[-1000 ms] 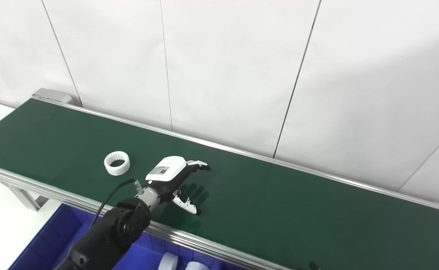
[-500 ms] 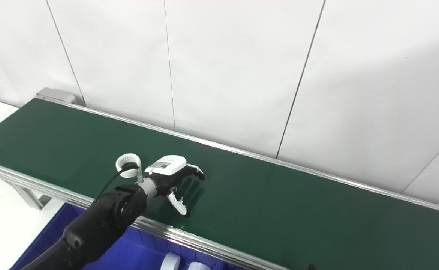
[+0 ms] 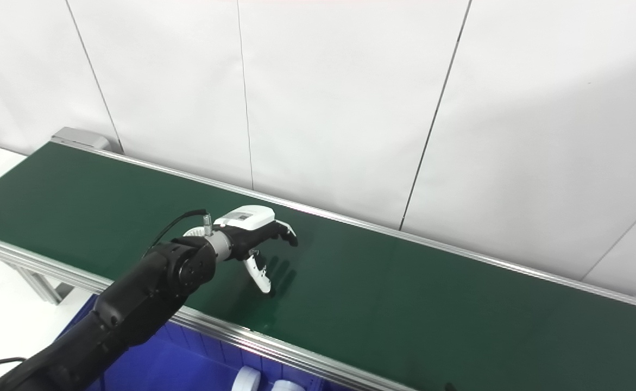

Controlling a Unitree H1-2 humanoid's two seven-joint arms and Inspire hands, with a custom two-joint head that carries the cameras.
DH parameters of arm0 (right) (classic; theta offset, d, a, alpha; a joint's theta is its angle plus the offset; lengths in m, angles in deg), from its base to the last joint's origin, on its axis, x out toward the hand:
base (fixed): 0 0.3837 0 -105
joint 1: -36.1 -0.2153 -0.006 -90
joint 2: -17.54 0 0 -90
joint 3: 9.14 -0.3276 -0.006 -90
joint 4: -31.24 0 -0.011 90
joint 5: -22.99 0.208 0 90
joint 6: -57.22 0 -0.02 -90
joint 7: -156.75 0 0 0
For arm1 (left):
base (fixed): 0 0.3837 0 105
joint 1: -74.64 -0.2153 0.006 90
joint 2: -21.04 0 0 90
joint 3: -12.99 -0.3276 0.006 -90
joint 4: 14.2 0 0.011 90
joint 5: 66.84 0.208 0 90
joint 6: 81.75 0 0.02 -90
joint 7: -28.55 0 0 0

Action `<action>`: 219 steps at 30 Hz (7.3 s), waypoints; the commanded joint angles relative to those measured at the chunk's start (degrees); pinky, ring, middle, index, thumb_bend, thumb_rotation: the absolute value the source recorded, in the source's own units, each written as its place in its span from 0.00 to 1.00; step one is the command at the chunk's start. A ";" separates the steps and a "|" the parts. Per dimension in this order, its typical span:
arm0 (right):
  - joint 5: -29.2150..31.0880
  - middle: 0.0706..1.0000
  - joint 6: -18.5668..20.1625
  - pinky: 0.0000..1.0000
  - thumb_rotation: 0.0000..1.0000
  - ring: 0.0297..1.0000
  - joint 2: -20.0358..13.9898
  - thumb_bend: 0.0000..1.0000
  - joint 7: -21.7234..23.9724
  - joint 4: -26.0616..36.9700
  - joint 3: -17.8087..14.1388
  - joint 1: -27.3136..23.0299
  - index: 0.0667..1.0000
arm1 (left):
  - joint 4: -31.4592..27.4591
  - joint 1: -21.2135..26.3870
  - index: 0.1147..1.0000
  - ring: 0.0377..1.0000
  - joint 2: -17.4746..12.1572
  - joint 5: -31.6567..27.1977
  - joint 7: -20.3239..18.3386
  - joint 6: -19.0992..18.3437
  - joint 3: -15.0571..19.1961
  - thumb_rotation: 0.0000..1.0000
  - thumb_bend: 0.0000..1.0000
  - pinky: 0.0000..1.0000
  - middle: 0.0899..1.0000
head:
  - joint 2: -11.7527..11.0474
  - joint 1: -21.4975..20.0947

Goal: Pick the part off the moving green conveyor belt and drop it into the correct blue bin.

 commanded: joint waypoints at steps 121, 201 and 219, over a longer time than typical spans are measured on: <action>0.61 0.82 -2.86 0.75 1.00 0.80 0.10 0.04 0.89 1.87 -0.70 0.73 0.93 | 5.90 -2.32 0.44 0.43 -0.46 -2.02 23.23 14.91 0.23 0.00 0.50 0.49 0.41 | 0.82 -1.43; 9.24 0.76 -2.77 0.66 0.73 0.72 -2.90 0.63 8.71 7.16 -11.25 3.26 0.85 | -37.24 -33.33 0.43 0.38 0.75 -14.35 4.29 -8.70 11.59 0.00 0.50 0.38 0.46 | 23.76 -2.66; 10.51 0.75 -2.83 0.65 0.71 0.71 -2.65 0.62 10.47 6.64 -12.07 2.69 0.85 | -18.75 -33.44 0.46 0.38 0.62 -12.25 8.68 -3.43 5.93 0.00 0.50 0.37 0.42 | 23.29 -2.29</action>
